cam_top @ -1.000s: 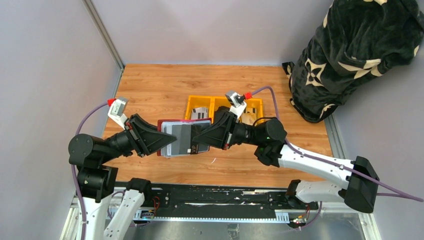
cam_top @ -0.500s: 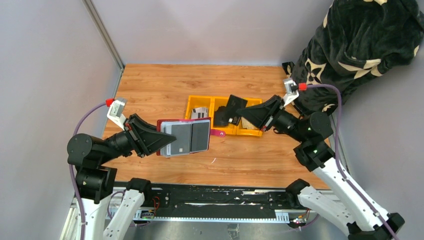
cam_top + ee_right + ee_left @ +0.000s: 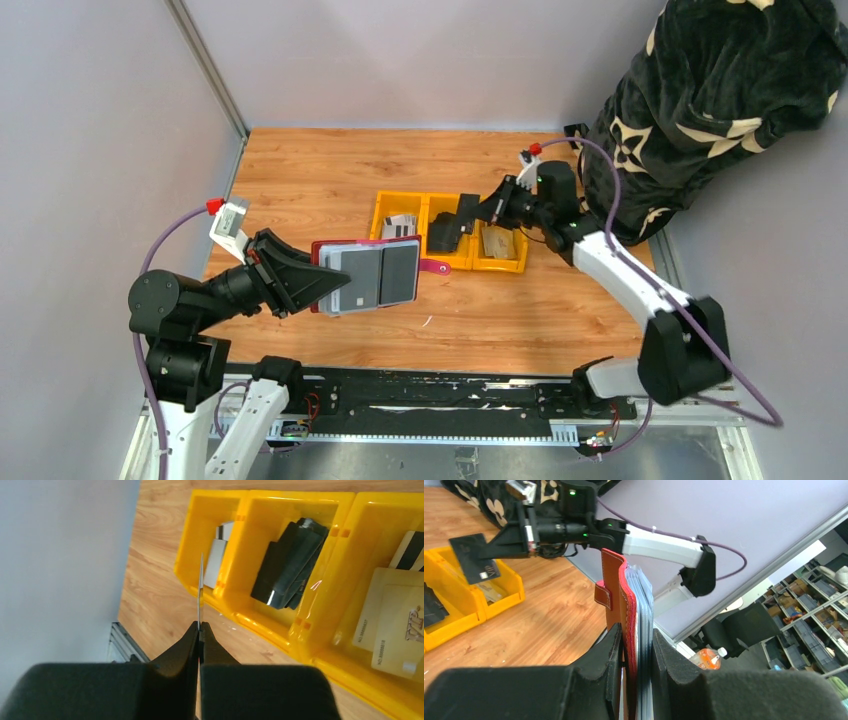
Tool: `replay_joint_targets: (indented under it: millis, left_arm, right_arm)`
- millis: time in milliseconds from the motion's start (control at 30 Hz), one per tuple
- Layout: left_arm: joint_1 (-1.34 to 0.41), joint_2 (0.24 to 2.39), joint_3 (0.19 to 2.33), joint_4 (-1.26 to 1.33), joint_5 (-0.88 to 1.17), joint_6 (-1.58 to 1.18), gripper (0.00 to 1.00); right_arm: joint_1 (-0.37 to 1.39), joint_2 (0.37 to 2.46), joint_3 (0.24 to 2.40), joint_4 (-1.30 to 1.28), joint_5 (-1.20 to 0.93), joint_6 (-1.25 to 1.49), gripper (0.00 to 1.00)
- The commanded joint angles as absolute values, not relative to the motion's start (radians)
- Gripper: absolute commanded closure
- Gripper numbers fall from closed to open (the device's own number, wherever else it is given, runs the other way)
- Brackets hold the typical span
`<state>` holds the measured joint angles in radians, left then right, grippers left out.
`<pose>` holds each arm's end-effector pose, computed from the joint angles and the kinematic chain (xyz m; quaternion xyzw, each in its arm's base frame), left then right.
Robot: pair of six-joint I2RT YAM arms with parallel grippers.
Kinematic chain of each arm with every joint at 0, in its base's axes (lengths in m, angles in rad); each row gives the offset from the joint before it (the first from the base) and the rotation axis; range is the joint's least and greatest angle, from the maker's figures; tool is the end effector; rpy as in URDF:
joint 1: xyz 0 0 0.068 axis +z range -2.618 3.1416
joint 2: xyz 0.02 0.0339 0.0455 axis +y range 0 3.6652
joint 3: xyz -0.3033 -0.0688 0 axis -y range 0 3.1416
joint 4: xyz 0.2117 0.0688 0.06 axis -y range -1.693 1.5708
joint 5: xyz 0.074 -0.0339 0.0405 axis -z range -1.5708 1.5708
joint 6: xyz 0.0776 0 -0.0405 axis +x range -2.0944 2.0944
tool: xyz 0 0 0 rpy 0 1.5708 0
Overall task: Take the credit cards out of the card holder
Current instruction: Place the credit card in the storage box.
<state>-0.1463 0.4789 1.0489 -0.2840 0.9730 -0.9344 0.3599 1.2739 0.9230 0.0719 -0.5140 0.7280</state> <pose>0.0001 -0.0649 0.4512 0.1423 0.6327 -0.6043 0.4628 0.2550 0.1367 0.3481 -0.0091 0.7873 0.4750 0.3931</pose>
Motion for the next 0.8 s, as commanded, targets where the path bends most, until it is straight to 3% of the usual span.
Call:
replay_joint_targets:
  millis: [0, 333, 700, 767]
  left_arm:
    - [-0.146, 0.481, 1.071, -0.250, 0.978, -0.938, 1.00]
    - [-0.146, 0.486, 1.074, -0.228, 0.987, -0.958, 1.00]
    - [-0.146, 0.485, 1.081, -0.230, 0.991, -0.957, 1.00]
    - [-0.146, 0.484, 1.077, -0.229, 0.991, -0.959, 1.00]
  right_arm:
    - [0.415, 1.424, 1.057, 0.006, -0.424, 0.631, 1.00]
    - [0.547, 1.764, 1.355, -0.274, -0.206, 0.550, 1.00]
    - [0.566, 1.860, 1.354, -0.245, -0.151, 0.561, 1.00]
    - [0.567, 1.875, 1.370, -0.264, -0.134, 0.553, 0.96]
